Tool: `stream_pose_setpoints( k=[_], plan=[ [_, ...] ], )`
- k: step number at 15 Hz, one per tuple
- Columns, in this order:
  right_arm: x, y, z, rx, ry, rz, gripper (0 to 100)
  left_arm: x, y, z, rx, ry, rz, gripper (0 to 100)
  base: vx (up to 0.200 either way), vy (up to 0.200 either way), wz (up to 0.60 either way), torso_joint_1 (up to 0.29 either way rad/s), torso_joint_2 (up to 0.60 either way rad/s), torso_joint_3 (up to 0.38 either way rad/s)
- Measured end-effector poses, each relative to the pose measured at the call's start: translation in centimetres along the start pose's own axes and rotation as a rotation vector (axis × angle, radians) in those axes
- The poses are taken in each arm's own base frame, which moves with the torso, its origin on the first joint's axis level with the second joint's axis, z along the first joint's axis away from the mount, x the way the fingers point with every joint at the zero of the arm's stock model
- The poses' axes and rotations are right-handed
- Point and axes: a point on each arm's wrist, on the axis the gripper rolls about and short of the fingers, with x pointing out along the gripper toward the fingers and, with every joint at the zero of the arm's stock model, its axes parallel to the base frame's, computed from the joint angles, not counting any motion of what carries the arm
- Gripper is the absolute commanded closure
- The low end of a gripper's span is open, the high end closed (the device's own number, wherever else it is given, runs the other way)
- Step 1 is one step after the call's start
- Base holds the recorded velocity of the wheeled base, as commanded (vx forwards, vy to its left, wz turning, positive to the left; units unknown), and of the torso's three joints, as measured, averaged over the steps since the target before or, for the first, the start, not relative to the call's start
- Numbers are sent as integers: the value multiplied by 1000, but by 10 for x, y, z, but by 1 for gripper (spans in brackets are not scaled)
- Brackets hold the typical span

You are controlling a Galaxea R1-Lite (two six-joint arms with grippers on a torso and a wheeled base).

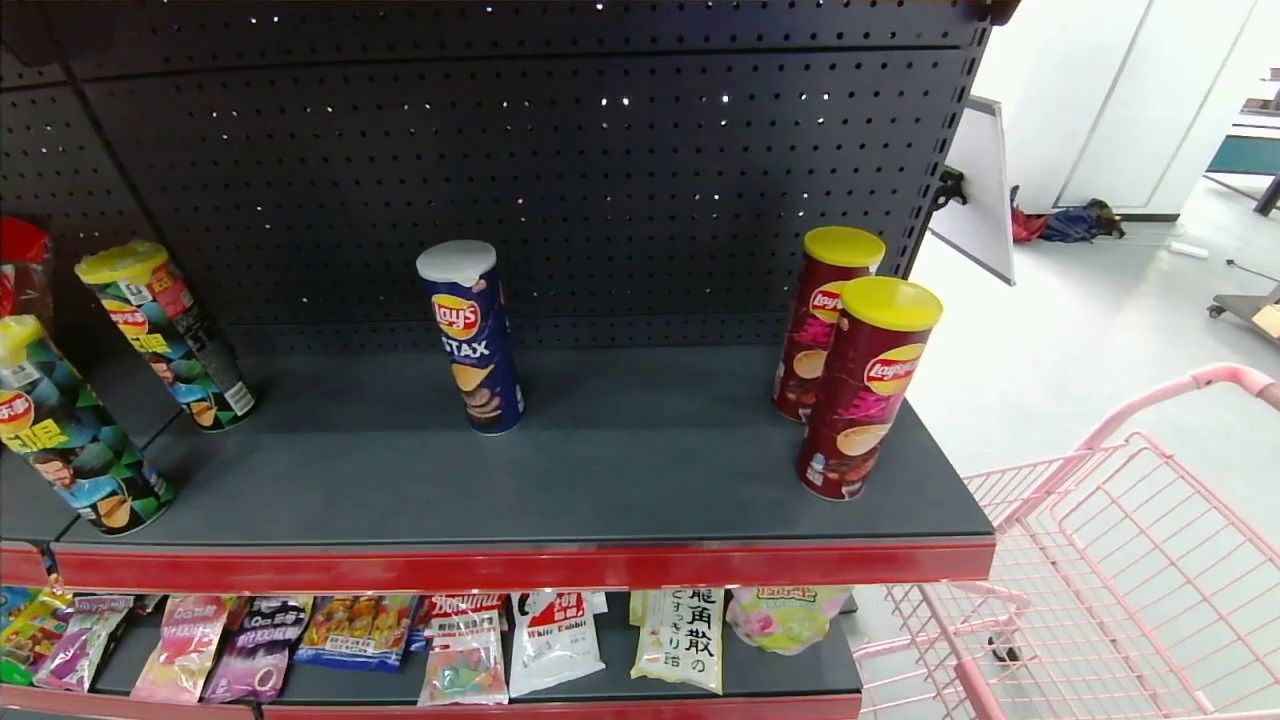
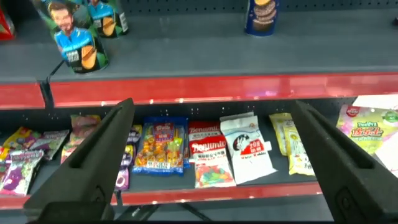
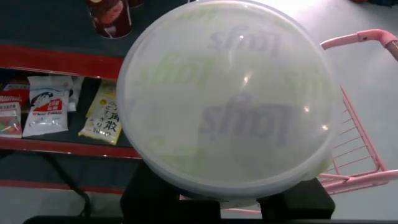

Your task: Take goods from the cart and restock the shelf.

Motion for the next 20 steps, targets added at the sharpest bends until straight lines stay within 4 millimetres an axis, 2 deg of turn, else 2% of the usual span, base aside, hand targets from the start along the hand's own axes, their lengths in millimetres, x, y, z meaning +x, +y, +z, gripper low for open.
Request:
stream_pose_setpoints(
  k=[6, 14, 20],
  plan=[
    [-6, 1, -8, 3, -39, -3, 100, 0, 0, 0, 0, 0, 0, 0, 0, 200, 0, 4, 1, 2],
    [-6, 1, -9, 3, -43, -3, 100, 0, 0, 0, -1, 0, 0, 0, 0, 0, 0, 0, 0, 0],
    [-5, 1, -11, 2, -34, -5, 100, 0, 0, 0, -1, 0, -1, 0, 0, 200, 0, 2, 1, 2]
  ],
)
